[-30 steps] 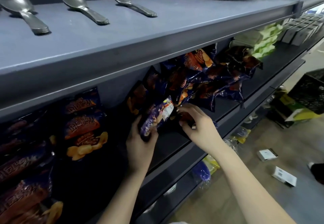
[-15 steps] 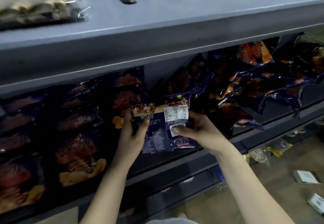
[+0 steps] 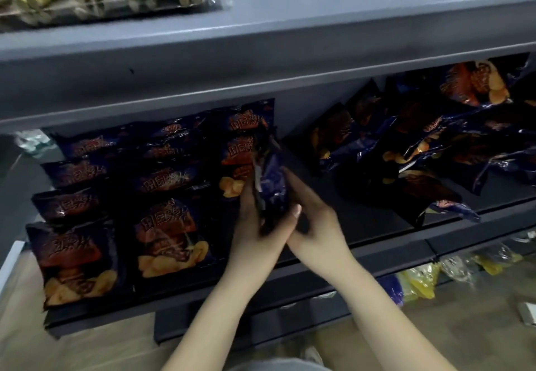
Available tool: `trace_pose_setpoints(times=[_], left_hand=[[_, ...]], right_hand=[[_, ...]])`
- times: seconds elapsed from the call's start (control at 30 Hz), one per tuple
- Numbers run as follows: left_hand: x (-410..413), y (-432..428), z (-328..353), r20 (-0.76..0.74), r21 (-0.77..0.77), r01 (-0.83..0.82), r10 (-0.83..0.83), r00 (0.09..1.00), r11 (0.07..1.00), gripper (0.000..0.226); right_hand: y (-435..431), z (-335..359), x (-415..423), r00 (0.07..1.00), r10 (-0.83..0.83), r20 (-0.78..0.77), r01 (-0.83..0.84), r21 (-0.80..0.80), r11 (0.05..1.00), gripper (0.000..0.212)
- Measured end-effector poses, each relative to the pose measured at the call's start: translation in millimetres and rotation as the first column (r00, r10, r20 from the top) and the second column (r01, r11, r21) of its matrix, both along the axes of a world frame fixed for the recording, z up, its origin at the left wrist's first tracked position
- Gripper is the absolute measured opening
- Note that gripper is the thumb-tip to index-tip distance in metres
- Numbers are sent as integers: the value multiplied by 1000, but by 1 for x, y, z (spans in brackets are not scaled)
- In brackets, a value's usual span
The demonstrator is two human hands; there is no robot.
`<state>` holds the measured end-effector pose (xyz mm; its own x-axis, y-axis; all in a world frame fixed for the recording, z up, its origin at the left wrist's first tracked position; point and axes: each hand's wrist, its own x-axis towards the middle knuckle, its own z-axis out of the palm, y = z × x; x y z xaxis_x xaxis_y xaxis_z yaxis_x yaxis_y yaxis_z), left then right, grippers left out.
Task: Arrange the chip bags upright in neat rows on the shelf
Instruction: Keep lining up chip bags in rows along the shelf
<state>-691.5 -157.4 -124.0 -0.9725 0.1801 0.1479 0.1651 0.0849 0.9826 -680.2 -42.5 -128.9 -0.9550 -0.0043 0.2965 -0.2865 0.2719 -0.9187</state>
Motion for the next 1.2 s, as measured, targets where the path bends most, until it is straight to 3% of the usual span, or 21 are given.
trace_pose_setpoints(times=[0.07,0.13,0.23,0.3,0.33,0.43,0.47,0.53,0.67,0.8,0.97,1.1,1.2], left_hand=[[-7,-9,4,14,27,-51,51,999,998,58],[-14,-21,2,83,113,-34,24,996,993,50],[-24,-36,-6,190,247,29,-77,979,969,57],[-27,-41,-11,241,291,64,-138,961,954,51],[-27,-42,-13,266,309,92,-179,947,947,46],[-25,-41,-20,317,343,195,-309,897,919,41],[-23,-39,-23,317,340,225,-337,887,913,43],[-21,-35,-27,314,331,246,-352,882,911,44],[-18,-31,-35,305,157,156,-198,932,975,49],[-11,-28,-52,224,-24,22,-16,975,999,61],[9,-15,-78,40,-369,-171,199,979,913,80],[22,-7,-84,-192,-395,-366,314,930,843,86],[20,-8,-84,-229,-363,-409,345,910,837,91]], right_hand=[[5,-5,5,975,216,42,-217,12,976,72],[13,-7,8,957,284,55,-283,-26,959,73],[24,-7,8,998,52,-21,-55,-210,976,59],[40,-7,2,991,-130,14,129,-306,943,46],[49,-6,0,989,-133,66,147,-342,928,46],[62,-10,-1,943,214,257,-96,-404,910,47],[60,-17,1,912,278,303,-138,-411,901,43],[54,-30,6,903,253,349,-72,-456,887,39],[55,-40,2,928,81,363,88,-426,900,32],[63,-27,-15,959,-4,282,43,-133,990,36],[57,-14,-52,976,3,217,0,-14,1000,43],[37,-23,-78,964,25,266,7,-118,993,43],[24,-35,-90,953,39,299,-8,-104,995,44]])
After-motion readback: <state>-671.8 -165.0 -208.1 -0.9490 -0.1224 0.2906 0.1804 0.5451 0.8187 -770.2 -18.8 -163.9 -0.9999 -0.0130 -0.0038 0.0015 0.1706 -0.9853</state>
